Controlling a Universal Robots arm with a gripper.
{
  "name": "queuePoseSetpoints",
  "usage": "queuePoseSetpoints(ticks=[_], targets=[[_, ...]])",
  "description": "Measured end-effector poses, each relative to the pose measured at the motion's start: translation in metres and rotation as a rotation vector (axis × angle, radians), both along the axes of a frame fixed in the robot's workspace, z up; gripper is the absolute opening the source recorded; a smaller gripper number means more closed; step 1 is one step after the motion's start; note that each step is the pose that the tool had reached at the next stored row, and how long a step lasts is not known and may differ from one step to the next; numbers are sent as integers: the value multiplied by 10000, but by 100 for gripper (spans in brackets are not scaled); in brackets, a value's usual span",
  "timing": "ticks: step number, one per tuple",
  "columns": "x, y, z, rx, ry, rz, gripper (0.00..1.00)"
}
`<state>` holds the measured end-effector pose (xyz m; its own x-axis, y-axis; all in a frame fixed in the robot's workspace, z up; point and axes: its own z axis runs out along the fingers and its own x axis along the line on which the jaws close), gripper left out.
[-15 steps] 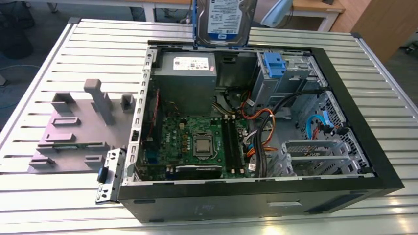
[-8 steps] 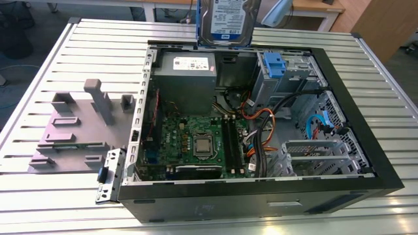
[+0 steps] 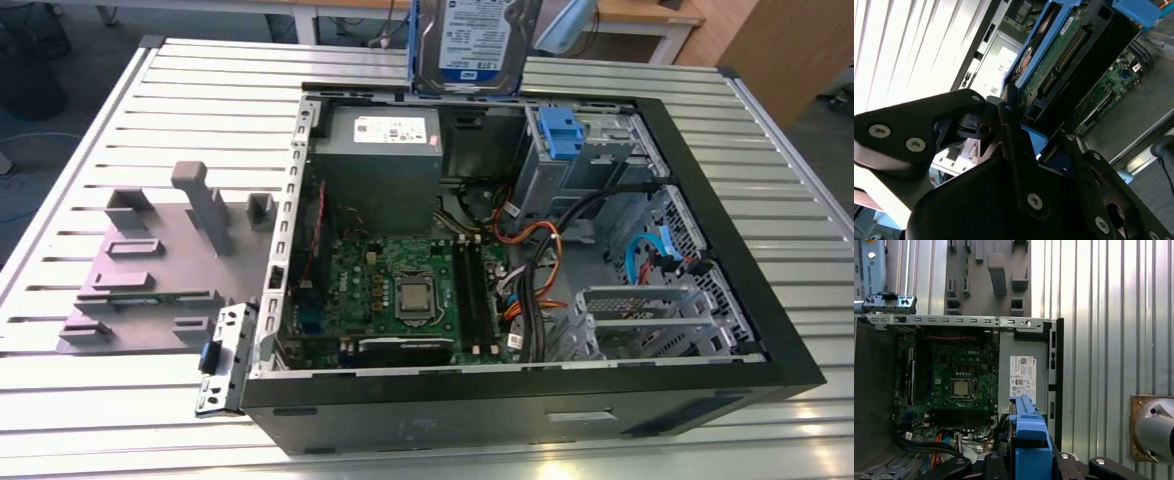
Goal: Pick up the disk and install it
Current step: 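Pick up the disk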
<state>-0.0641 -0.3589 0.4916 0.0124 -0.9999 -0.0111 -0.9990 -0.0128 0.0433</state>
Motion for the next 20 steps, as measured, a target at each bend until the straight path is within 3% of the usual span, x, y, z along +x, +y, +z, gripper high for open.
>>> queuePoseSetpoints(ticks=[20], targets=[[202, 1, 0, 0, 1, 0, 36]])
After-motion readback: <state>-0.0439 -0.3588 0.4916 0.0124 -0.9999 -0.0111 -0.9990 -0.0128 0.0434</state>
